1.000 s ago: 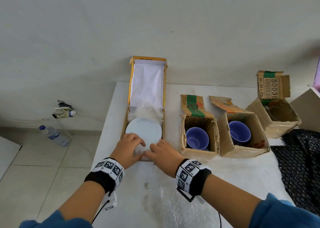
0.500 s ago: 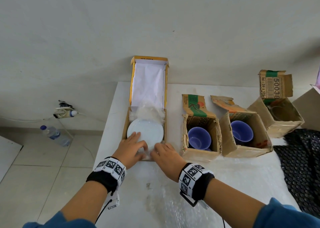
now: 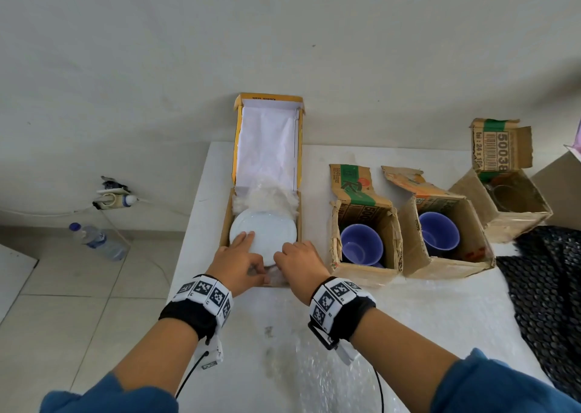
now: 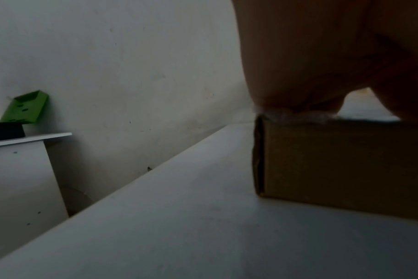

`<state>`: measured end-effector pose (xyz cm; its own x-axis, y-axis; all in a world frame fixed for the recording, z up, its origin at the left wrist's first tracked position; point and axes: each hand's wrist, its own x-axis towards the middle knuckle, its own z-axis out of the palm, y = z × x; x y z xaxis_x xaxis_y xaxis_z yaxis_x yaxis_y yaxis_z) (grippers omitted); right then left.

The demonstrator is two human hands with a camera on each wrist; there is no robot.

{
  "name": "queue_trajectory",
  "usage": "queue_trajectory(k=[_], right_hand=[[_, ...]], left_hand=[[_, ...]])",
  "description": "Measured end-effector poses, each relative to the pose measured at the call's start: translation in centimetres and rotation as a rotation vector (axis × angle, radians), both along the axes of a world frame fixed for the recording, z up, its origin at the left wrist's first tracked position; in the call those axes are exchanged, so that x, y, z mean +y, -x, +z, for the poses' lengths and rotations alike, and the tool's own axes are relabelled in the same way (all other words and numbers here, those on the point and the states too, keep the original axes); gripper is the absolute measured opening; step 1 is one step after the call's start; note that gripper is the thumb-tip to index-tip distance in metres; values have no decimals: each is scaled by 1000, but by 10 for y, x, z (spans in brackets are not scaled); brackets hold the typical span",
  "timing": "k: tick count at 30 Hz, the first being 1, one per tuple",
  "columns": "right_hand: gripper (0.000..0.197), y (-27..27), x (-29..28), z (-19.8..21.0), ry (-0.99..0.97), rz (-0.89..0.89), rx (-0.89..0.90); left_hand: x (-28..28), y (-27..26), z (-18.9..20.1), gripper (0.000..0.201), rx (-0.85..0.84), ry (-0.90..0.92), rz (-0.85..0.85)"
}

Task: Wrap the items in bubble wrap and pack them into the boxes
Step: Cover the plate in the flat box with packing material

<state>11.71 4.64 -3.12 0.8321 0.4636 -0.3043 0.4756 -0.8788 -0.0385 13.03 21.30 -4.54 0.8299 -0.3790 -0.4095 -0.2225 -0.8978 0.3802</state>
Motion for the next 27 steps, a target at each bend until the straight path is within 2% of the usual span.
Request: queue_trajectory(k=[5, 7, 9, 12, 14, 16, 18, 20, 22, 27], right_hand=[[26, -7, 2, 5, 105, 40, 20], [22, -11, 3, 8, 128, 3, 6], [26, -17, 4, 13, 63, -84, -16], [26, -26, 7, 15, -227, -281, -40], [39, -31, 12, 12, -332, -382, -66], [46, -35, 16, 5, -293, -425, -100], [45, -37, 17, -1, -183, -456, -86], [43, -36, 16, -6, -112, -494, -103], [44, -35, 14, -8, -106, -516, -150], [45, -37, 8, -19, -178, -462, -52]], left_hand=[[-9, -2, 7, 21, -99, -160, -22], [-12, -8, 13, 23, -96, -236, -95], [-11, -17, 22, 23, -45, -265, -161], [-9, -35, 37, 27, 33, -123, -104], [-9, -53, 40, 25, -74, -43, -55], [-10, -70, 37, 20, -285, -4, -77], [-12, -84, 29, 28, -392, -38, -172], [-15, -95, 20, 38, -360, -136, -277], [-16, -103, 12, 39, -330, -192, -336], [-19, -117, 5, 34, -351, -58, -269]])
